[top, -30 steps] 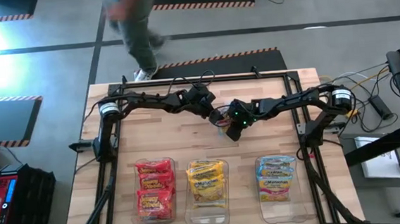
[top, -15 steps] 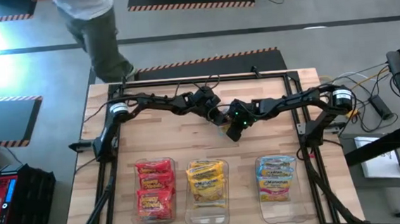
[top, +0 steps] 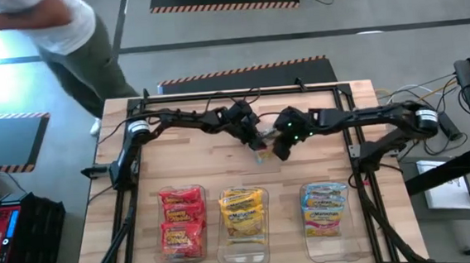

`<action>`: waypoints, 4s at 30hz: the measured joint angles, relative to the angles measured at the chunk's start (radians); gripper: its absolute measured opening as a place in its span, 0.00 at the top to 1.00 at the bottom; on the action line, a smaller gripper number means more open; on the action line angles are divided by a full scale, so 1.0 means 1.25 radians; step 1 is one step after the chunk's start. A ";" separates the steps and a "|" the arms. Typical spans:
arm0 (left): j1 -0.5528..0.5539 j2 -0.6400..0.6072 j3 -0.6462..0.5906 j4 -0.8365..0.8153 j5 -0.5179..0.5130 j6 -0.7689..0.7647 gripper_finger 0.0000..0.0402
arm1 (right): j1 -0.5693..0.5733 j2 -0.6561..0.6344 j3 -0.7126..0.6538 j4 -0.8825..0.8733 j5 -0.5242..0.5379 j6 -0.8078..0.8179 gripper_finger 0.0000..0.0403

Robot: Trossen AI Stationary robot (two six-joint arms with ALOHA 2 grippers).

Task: Sort Maruchan noodles
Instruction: Put the blue noodle pack into the right transparent bin

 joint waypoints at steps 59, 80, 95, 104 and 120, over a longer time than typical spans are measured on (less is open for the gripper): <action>-0.045 -0.003 0.273 -0.358 0.054 0.669 0.73 | 0.001 -0.142 0.052 -0.144 -0.091 -0.242 0.49; -0.046 -0.003 0.273 -0.351 0.053 0.634 0.72 | 0.000 -0.142 0.052 -0.146 -0.110 -0.219 0.71; -0.008 -0.005 0.355 -0.495 0.055 0.641 0.53 | 0.000 -0.142 0.052 -0.216 -0.109 -0.223 0.72; 0.056 -0.013 0.361 -0.562 0.058 0.634 0.53 | 0.000 -0.146 0.060 -0.287 -0.103 -0.219 0.72; 0.065 -0.035 0.359 -0.599 0.055 0.510 0.53 | 0.060 -0.221 0.139 -0.405 -0.255 -0.077 0.72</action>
